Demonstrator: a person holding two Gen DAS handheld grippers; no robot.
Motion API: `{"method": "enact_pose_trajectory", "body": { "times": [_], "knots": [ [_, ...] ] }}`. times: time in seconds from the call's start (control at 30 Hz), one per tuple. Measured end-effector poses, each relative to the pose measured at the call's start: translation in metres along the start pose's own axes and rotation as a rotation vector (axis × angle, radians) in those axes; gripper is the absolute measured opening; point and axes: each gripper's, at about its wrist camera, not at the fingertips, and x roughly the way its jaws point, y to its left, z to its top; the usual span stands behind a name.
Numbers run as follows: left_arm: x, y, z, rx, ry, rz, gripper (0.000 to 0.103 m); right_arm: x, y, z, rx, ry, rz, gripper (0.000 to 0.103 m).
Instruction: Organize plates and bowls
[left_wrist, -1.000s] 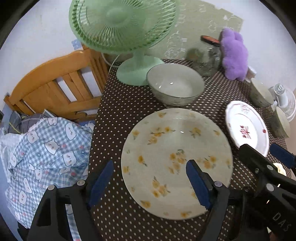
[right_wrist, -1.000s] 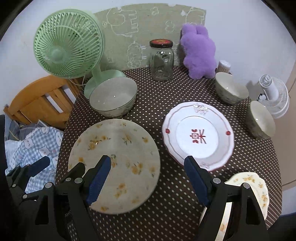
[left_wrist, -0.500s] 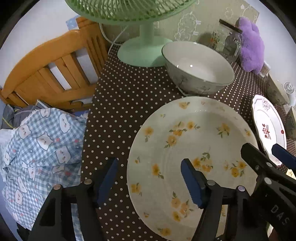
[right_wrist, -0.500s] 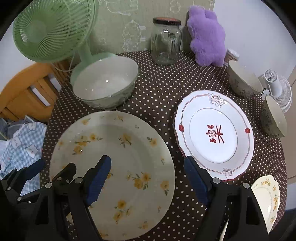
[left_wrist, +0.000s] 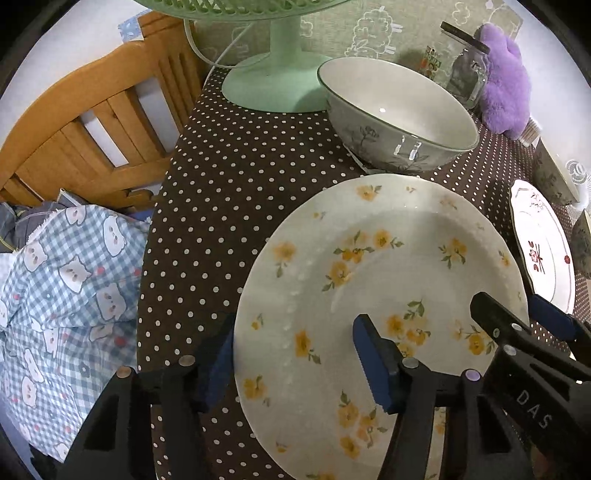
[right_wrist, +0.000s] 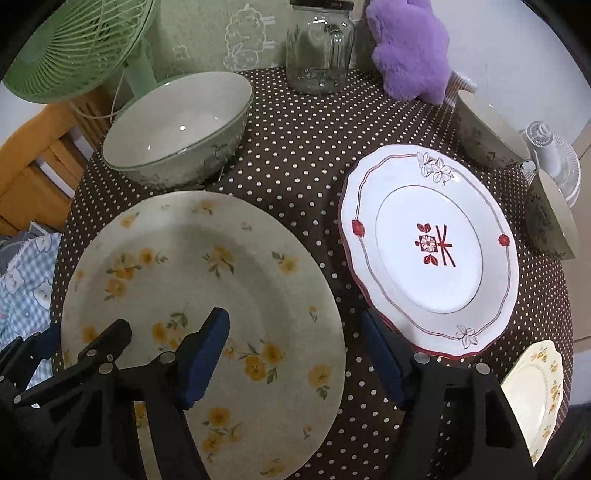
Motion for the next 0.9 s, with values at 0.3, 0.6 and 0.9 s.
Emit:
{"method": "enact_pose_trajectory", "body": {
  "times": [0.3,0.6,0.9],
  "knots": [
    [-0.001,-0.002,-0.001,-0.003,-0.008,0.013,0.063,0.009,0.004,-0.002,-0.023,0.03,-0.012,0.062],
    [-0.005,-0.002,-0.01,-0.001,0.009,0.023,0.063,0.006,0.0,-0.005,-0.021,0.038,-0.008,0.056],
    [-0.015,-0.004,-0.025,0.009,0.022,0.042,0.062,-0.003,-0.005,-0.019,-0.034,0.056,0.009,0.052]
  ]
}}
